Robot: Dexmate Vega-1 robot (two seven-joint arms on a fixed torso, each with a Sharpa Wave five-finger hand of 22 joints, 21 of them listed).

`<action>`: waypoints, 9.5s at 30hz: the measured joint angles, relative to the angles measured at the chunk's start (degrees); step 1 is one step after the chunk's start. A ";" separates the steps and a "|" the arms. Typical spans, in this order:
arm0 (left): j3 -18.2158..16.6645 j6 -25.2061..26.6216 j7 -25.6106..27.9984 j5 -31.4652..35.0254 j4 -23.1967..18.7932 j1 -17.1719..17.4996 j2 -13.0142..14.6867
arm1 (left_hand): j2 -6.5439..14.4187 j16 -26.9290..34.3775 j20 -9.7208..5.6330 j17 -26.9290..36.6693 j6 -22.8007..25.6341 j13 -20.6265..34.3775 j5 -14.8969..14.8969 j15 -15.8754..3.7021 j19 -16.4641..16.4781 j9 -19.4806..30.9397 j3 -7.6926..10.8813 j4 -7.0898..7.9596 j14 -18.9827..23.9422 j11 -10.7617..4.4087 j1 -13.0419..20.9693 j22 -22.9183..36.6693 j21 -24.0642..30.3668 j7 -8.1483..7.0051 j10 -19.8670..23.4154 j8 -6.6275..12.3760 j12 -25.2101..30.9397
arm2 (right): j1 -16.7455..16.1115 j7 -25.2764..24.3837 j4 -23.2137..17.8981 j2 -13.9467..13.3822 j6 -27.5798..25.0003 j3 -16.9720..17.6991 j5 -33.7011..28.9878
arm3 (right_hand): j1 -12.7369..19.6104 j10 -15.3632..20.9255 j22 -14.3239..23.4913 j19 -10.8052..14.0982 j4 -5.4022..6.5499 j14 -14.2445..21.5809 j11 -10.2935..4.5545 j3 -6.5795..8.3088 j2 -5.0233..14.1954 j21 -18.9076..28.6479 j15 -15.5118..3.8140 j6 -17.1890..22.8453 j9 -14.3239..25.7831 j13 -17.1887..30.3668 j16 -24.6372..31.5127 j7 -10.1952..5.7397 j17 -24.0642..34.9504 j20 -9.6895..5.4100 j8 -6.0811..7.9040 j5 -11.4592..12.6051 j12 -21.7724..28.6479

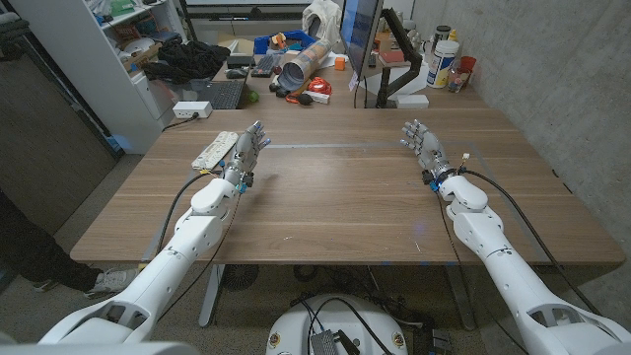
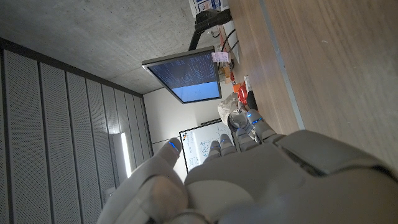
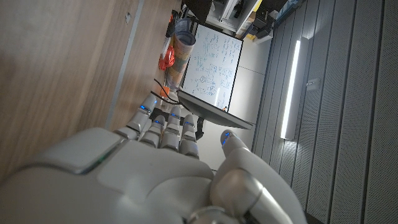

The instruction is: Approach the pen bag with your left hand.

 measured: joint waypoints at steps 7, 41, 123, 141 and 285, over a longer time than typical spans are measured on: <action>-1.18 0.48 -0.46 1.38 -0.21 0.17 -0.70 | 0.00 0.00 0.00 0.00 0.50 0.00 0.00 0.00 0.00 0.00 0.00 0.00 0.00 0.09 0.00 0.00 0.00 -1.12 -0.09 0.00 0.13 | -0.13 1.83 -0.06 2.60 -0.85 2.90 -2.68 | 0.00 0.00 0.00 0.00 0.00 0.00 0.00 0.00 0.00 -0.28 0.00 0.00 0.00 0.00 0.00 0.00 0.00 0.00 0.00 0.00 0.00; -3.56 2.36 -0.41 7.23 -2.93 0.20 1.46 | 0.45 -0.01 0.00 -0.02 2.25 -0.02 0.00 0.00 0.01 -0.02 0.16 -0.17 0.01 0.93 0.45 -0.01 0.00 -1.39 0.76 0.84 0.41 | -0.43 6.36 -0.61 8.16 -2.43 9.17 -9.04 | 0.00 0.22 -0.01 0.01 0.00 0.20 0.22 0.00 0.00 -0.91 0.21 0.20 -0.01 -0.02 0.00 -0.20 -0.15 0.00 0.00 0.00 0.00; -4.57 5.25 -0.06 20.09 -5.87 -4.49 12.79 | 0.67 -0.01 0.00 -0.03 3.68 -0.02 -0.01 -0.21 0.01 -0.03 0.22 -0.57 0.22 0.76 1.13 -0.02 -0.28 -1.80 0.91 0.84 0.40 | 0.27 6.84 -0.48 9.77 -2.29 9.32 -11.15 | 0.00 0.29 0.27 0.44 0.00 0.20 0.29 0.00 0.00 -2.22 0.20 0.19 -0.02 0.28 -0.01 -0.20 -0.13 -0.01 0.00 -0.01 0.00; -4.13 7.39 -0.73 23.26 -7.78 -5.40 15.93 | 0.67 -0.01 -0.20 -0.03 3.99 -0.03 -0.01 -0.01 0.23 -0.03 0.23 -0.57 0.42 0.71 1.13 -0.02 -0.28 -2.11 0.97 0.84 0.40 | 0.23 7.21 -0.63 9.68 -1.94 9.26 -11.08 | 0.00 0.29 0.27 0.43 0.17 0.19 0.29 -0.17 0.00 -2.22 0.21 0.19 -0.02 0.27 -0.01 -0.20 -0.13 -0.01 0.00 -0.01 0.00; 6.88 20.99 -0.96 54.92 -5.76 -15.11 27.58 | -0.84 -0.34 3.40 -0.03 6.22 -0.03 0.65 -0.18 0.31 -0.03 -0.18 -1.43 0.87 -1.23 2.64 -0.02 -1.97 -4.58 1.89 0.61 0.61 | -0.05 7.50 -1.15 9.10 -2.08 8.63 -11.19 | 0.00 0.60 0.24 1.04 0.39 0.51 0.60 -0.40 0.00 -4.55 0.52 0.19 -0.02 0.25 -0.01 -0.20 -0.13 0.00 0.00 -0.01 0.00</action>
